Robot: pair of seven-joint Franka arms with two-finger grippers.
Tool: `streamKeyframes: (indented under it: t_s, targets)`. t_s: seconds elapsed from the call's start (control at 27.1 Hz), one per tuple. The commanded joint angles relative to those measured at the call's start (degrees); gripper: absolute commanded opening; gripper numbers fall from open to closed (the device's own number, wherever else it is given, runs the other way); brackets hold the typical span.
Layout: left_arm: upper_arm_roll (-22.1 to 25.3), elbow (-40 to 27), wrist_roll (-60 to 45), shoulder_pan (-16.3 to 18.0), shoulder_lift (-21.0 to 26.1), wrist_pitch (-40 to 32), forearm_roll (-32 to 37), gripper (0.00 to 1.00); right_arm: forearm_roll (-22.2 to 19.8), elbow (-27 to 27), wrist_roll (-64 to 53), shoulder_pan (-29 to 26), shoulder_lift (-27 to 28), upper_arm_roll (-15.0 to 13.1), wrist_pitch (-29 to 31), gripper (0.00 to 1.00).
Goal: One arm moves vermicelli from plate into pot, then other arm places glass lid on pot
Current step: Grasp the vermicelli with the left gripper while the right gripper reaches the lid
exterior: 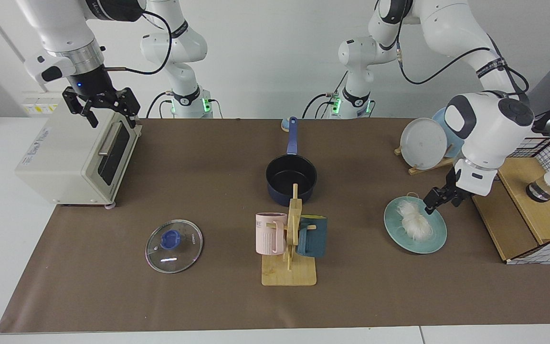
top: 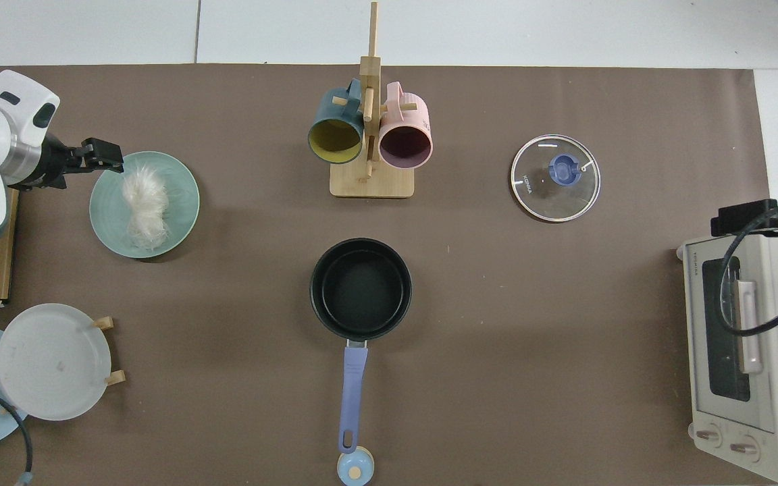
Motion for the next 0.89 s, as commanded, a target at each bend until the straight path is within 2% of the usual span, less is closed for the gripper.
streamKeyframes:
  t_s: [0.0, 0.11, 0.22, 0.48, 0.85]
  targets:
    - [-0.50, 7.17, -6.65, -0.46, 7.87, 0.68, 1.61, 1.00, 1.33, -1.62, 0.94, -0.22, -0.66, 0.55, -0.19, 1.00]
    - [-0.76, 10.00, -8.42, -0.55, 10.52, 0.68, 1.61, 1.00, 1.60, -0.92, 0.85, -0.48, 0.13, 0.55, 0.43, 1.00]
    - [-1.38, 9.74, -8.42, -0.72, 10.88, 0.85, 1.69, 1.00, 1.60, -0.05, 0.85, -0.13, 1.27, 0.64, 2.36, 1.00]
    - [-1.73, 7.90, -7.63, -1.25, 12.28, 2.35, 7.31, 1.00, 1.25, 6.89, 0.94, 1.01, 9.52, 0.99, 1.92, 1.00]
    - [-3.22, 4.03, -6.75, -1.51, 12.02, 2.79, 8.11, 1.00, 1.33, 7.69, 3.13, 2.59, 17.53, 0.99, 11.32, 1.00]
